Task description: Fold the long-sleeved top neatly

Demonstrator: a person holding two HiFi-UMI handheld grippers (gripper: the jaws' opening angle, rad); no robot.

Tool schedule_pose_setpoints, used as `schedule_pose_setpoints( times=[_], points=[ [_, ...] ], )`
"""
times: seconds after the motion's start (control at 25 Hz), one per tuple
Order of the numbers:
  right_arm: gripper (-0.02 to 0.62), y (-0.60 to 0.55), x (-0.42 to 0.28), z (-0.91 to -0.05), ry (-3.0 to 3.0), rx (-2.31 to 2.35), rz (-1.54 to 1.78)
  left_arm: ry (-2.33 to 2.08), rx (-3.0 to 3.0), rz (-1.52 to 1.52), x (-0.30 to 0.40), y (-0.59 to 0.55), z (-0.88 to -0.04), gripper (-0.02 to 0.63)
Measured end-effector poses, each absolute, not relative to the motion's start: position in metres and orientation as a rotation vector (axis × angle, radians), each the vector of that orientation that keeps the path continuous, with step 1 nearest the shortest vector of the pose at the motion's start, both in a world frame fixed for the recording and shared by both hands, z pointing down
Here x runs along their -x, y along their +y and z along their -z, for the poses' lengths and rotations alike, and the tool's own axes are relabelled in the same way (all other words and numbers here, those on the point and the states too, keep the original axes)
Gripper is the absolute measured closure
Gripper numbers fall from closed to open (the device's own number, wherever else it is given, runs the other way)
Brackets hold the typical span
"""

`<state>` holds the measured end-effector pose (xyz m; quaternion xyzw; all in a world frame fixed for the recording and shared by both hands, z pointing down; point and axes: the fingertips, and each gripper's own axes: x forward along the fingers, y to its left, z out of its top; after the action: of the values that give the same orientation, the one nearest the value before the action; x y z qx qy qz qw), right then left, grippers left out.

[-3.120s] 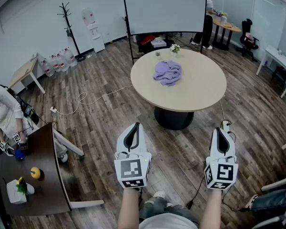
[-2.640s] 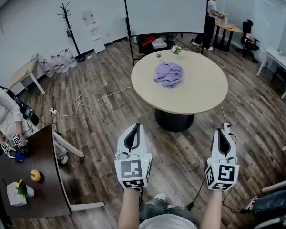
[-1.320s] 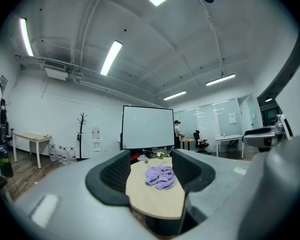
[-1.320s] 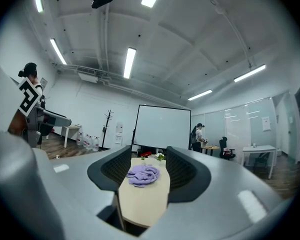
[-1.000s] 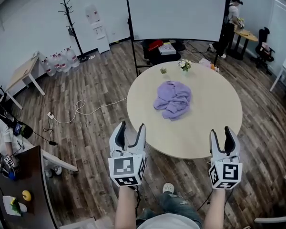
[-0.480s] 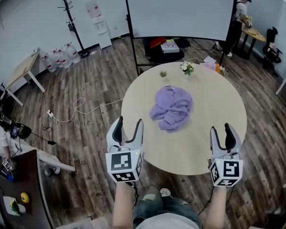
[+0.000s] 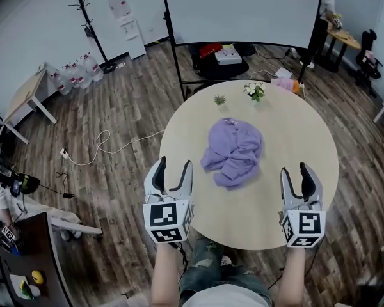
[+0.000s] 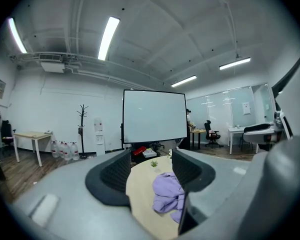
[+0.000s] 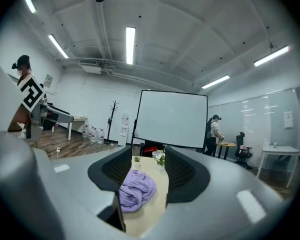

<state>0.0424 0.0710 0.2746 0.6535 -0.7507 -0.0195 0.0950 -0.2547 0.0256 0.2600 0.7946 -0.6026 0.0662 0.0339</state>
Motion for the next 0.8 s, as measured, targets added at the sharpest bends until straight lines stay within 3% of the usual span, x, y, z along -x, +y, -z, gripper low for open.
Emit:
schedule_pose_setpoints(
  times=[0.8],
  points=[
    [0.373, -0.121, -0.012, -0.335, -2.09, -1.85, -0.1, -1.54, -2.488, -0.41, 0.229, -0.182, -0.339, 0.351]
  ],
)
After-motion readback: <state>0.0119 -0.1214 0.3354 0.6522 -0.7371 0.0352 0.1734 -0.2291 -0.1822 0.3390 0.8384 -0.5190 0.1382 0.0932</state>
